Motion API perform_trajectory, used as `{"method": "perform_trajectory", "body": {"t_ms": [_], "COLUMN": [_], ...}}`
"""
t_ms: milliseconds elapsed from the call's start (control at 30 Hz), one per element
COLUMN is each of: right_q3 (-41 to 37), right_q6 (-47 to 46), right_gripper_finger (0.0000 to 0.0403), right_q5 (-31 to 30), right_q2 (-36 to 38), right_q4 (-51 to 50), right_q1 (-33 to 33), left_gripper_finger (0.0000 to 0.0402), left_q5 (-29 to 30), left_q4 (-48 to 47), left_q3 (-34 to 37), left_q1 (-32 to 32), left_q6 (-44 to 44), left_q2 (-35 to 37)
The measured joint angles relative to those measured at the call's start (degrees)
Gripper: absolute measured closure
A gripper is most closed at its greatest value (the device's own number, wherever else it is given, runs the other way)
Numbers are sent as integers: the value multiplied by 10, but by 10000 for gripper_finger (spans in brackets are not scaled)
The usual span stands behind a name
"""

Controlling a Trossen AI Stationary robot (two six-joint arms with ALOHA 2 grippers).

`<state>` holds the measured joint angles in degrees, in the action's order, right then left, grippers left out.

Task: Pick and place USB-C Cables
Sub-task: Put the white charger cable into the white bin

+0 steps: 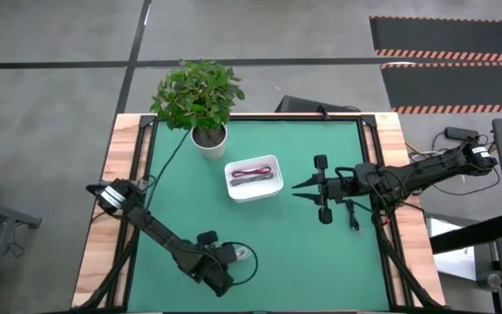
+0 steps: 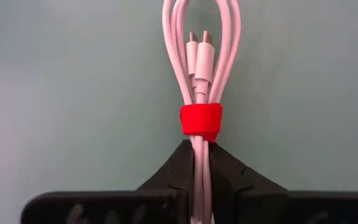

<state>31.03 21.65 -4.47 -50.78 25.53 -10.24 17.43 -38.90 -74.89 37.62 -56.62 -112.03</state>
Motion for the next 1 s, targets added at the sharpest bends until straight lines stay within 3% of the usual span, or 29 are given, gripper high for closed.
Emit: {"method": "perform_trajectory", "body": {"t_ms": [333,633,767,1000], "right_q3": [-1,-3,-3,-3], "right_q6": [0,4,4,-7], "right_gripper_finger": [335,335,335,335], "right_q5": [0,5,7,76], "right_q2": [0,0,-1,-42], "right_q4": [-2,1,6,83], "right_q1": [0,0,0,0], "left_gripper_finger": [390,390,390,390], "left_q5": [182,318,344,356], "left_q4": [39,198,280,449], "left_q3": [-9,-7,-6,-2], "left_q1": [13,12,7,-10], "left_q6": [57,275,375,540], "left_q2": [75,115,115,115]}}
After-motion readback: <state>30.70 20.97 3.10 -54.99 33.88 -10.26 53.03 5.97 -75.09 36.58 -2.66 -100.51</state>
